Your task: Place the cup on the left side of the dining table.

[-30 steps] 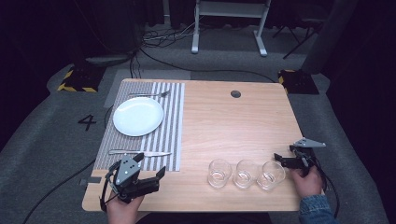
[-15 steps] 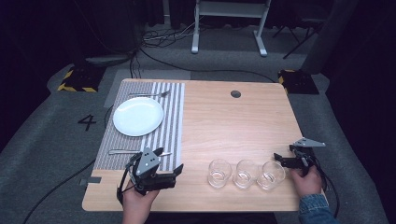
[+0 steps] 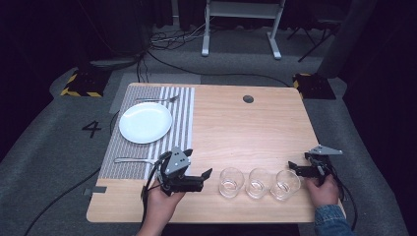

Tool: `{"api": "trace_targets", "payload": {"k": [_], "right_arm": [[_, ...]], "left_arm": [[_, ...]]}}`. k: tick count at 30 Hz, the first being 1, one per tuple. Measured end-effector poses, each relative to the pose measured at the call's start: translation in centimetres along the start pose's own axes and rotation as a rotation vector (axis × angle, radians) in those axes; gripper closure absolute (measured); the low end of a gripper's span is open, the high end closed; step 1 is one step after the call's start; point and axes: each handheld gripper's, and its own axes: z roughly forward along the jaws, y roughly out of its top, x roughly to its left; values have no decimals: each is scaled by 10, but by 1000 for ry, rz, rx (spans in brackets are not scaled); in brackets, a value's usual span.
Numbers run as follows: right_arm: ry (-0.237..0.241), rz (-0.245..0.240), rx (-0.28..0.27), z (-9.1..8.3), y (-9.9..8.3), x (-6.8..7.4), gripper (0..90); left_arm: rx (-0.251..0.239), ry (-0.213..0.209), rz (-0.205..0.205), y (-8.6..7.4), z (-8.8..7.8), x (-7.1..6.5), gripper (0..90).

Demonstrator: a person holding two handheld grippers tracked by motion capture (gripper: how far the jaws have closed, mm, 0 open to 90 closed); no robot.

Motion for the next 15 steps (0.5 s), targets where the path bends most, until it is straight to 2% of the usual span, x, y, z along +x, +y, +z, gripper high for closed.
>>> {"api": "trace_targets", "payload": {"k": [4, 8, 11, 14, 15], "right_arm": [[0, 0, 0, 0, 0, 0, 146], [0, 0, 0, 0, 0, 0, 146], [0, 0, 0, 0, 0, 0, 146], [0, 0, 0, 0, 0, 0, 146], [0, 0, 0, 0, 0, 0, 146]], "left_arm": [[-3, -22, 3, 3, 6, -2, 149], [-15, -64, -5, 8, 16, -6, 148], [-17, -69, 3, 9, 20, -9, 142], [-28, -115, 24, 13, 28, -15, 141], [-28, -115, 24, 13, 28, -15, 142]]}}
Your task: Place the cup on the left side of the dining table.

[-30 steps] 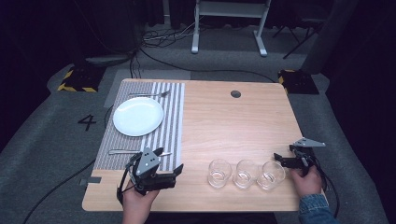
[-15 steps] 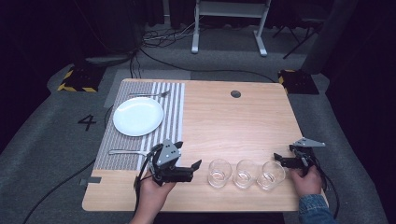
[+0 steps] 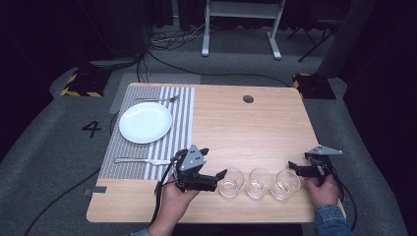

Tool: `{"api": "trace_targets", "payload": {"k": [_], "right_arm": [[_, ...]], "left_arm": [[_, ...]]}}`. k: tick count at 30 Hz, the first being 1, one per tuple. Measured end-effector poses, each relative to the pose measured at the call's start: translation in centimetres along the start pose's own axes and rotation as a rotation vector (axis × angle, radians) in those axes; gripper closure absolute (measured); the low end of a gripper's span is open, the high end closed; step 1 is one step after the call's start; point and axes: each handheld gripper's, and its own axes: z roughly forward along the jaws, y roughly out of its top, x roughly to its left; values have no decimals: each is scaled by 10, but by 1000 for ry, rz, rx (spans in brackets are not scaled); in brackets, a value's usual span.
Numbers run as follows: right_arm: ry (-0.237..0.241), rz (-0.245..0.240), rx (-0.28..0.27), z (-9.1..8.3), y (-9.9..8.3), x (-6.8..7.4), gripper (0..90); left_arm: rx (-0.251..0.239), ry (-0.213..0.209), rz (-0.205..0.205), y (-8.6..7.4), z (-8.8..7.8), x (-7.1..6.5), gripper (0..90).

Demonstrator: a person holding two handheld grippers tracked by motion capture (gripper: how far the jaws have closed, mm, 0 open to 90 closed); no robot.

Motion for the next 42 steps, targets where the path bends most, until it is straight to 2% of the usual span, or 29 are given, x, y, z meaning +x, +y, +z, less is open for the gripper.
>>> {"api": "trace_targets", "payload": {"k": [6, 9, 15, 18, 22, 27, 29, 42], "right_arm": [[0, 0, 0, 0, 0, 0, 146], [0, 0, 0, 0, 0, 0, 146], [-1, 0, 0, 0, 0, 0, 146], [-1, 0, 0, 0, 0, 0, 145], [-1, 0, 0, 0, 0, 0, 145], [-1, 0, 0, 0, 0, 0, 146], [-1, 0, 0, 0, 0, 0, 146], [-1, 0, 0, 0, 0, 0, 146]], "left_arm": [[-9, -35, 5, 4, 13, -5, 145], [-36, -47, 3, 6, 19, -8, 145], [-45, -41, 2, 5, 29, -13, 145], [-25, -37, 10, 3, 36, -15, 145], [-1, -52, 2, -3, 45, -17, 145], [57, -72, 8, -9, 56, -19, 141], [98, -77, 7, -14, 62, -19, 139], [189, -80, 12, -36, 80, -22, 120]]}}
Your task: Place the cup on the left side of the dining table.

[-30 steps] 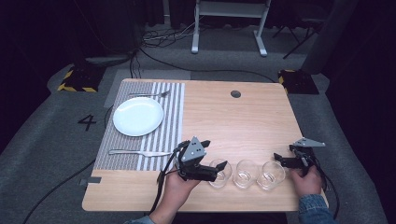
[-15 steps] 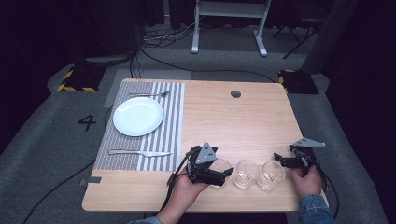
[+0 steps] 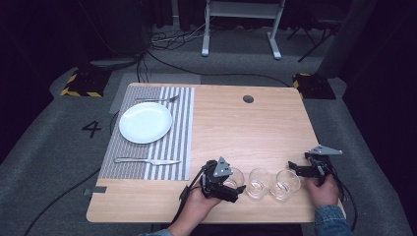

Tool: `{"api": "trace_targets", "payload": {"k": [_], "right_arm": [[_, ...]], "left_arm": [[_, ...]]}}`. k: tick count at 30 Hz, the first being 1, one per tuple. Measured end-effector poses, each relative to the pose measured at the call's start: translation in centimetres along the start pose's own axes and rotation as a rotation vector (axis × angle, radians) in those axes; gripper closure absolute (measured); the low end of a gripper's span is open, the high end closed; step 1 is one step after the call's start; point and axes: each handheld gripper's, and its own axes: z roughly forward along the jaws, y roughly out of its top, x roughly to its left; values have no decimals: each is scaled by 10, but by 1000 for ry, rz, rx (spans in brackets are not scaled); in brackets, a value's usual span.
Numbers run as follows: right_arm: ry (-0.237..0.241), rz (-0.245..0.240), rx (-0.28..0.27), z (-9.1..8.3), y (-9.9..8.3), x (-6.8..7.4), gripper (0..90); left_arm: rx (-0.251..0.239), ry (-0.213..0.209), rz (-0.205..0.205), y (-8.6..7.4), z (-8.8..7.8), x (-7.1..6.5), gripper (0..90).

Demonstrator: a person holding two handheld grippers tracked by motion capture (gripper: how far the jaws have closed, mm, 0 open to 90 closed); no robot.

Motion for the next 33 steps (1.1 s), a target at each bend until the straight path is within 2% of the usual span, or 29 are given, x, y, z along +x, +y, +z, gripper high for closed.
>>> {"api": "trace_targets", "payload": {"k": [2, 10, 11, 13, 14, 15, 17, 25, 28, 31, 33], "right_arm": [[0, 0, 0, 0, 0, 0, 146], [0, 0, 0, 0, 0, 0, 146], [0, 0, 0, 0, 0, 0, 146], [1, 0, 0, 0, 0, 0, 146], [1, 0, 0, 0, 0, 0, 146], [1, 0, 0, 0, 0, 0, 146], [0, 0, 0, 0, 0, 0, 146], [0, 0, 0, 0, 0, 0, 146], [0, 0, 0, 0, 0, 0, 146], [1, 0, 0, 0, 0, 0, 146], [0, 0, 0, 0, 0, 0, 146]], "left_arm": [[22, 15, -3, -6, 5, 0, 123], [54, 27, 0, -15, 12, 0, 142], [51, 17, 0, -17, 13, 0, 148], [20, -7, -27, -19, 12, 1, 150], [20, -7, -27, -19, 12, 1, 157], [-4, -25, -44, -22, 11, 3, 162], [-4, -9, -17, -22, 10, 1, 172], [-1, 8, 26, -21, 10, -2, 189], [-1, 15, 34, -21, 10, -3, 192], [0, 50, 50, -19, 7, -7, 194], [-13, 39, 34, -17, 4, -6, 194]]}}
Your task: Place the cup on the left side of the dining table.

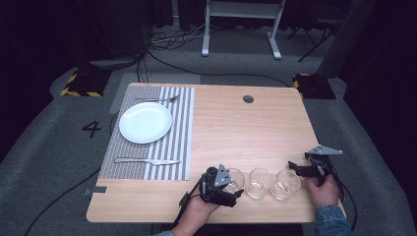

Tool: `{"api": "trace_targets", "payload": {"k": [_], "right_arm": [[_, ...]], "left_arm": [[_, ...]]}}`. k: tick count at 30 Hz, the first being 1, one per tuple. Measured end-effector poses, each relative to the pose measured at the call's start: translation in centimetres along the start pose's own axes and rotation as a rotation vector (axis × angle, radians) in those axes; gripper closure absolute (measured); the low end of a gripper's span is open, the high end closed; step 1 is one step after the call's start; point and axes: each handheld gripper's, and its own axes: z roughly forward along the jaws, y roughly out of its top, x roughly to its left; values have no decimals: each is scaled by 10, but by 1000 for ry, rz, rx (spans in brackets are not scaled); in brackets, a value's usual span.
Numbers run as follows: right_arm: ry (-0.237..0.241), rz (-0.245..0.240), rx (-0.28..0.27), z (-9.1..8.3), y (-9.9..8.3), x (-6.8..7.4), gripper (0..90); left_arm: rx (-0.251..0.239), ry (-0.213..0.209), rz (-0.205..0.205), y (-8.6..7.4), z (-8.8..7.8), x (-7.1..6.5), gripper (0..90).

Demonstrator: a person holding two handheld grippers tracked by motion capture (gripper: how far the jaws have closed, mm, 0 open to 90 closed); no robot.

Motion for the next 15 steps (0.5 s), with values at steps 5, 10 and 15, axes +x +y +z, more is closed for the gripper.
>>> {"api": "trace_targets", "payload": {"k": [5, 10, 15], "right_arm": [[1, 0, 0, 0, 0, 0, 146], [1, 0, 0, 0, 0, 0, 146], [1, 0, 0, 0, 0, 0, 146]], "left_arm": [[8, -5, -16, 6, -10, 3, 194], [18, -12, -9, 11, -17, 7, 194], [9, -3, -7, 16, -28, 11, 194]]}}
